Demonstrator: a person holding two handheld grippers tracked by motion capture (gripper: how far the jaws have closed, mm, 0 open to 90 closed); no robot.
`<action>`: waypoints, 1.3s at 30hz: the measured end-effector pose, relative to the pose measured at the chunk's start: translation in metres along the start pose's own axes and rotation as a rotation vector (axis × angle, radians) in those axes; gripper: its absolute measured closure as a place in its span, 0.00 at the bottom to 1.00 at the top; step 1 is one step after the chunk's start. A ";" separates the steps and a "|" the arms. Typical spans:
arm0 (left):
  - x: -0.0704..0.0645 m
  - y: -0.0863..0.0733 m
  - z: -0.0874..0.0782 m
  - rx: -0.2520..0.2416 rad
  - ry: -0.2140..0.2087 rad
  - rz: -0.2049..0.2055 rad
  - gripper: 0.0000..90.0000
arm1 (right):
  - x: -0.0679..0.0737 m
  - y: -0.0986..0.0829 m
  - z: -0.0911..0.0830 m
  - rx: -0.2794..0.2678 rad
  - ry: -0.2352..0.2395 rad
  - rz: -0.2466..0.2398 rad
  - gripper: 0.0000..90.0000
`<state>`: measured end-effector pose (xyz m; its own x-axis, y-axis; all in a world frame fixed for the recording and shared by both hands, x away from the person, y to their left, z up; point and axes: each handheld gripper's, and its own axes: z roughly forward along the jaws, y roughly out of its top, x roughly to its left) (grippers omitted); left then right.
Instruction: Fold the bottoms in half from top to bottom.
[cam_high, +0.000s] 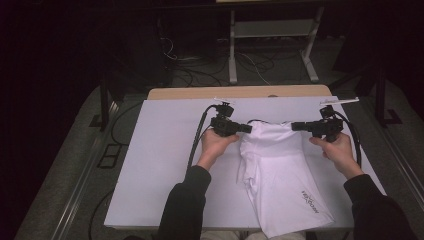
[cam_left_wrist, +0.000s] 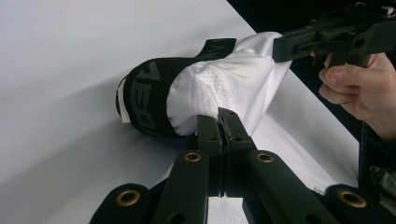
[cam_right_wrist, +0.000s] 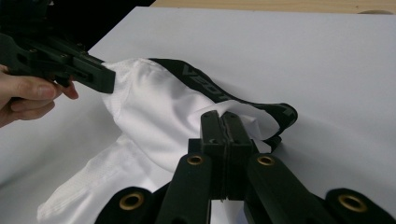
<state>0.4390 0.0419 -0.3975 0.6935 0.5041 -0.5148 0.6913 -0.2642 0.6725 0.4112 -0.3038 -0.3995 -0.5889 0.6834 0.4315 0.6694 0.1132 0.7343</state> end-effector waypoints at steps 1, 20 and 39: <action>-0.001 -0.001 -0.001 -0.002 -0.002 -0.002 0.97 | 0.001 0.000 -0.001 0.002 -0.001 -0.002 0.98; -0.028 -0.013 -0.014 0.014 -0.075 0.012 0.97 | 0.019 -0.013 -0.015 0.039 -0.012 -0.051 0.98; -0.041 -0.030 -0.019 0.041 -0.118 0.011 0.97 | 0.030 -0.032 -0.028 0.052 0.024 -0.072 0.98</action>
<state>0.3856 0.0446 -0.3866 0.7185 0.4017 -0.5678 0.6894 -0.3035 0.6577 0.3593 -0.3066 -0.3959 -0.6464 0.6550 0.3913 0.6473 0.1992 0.7358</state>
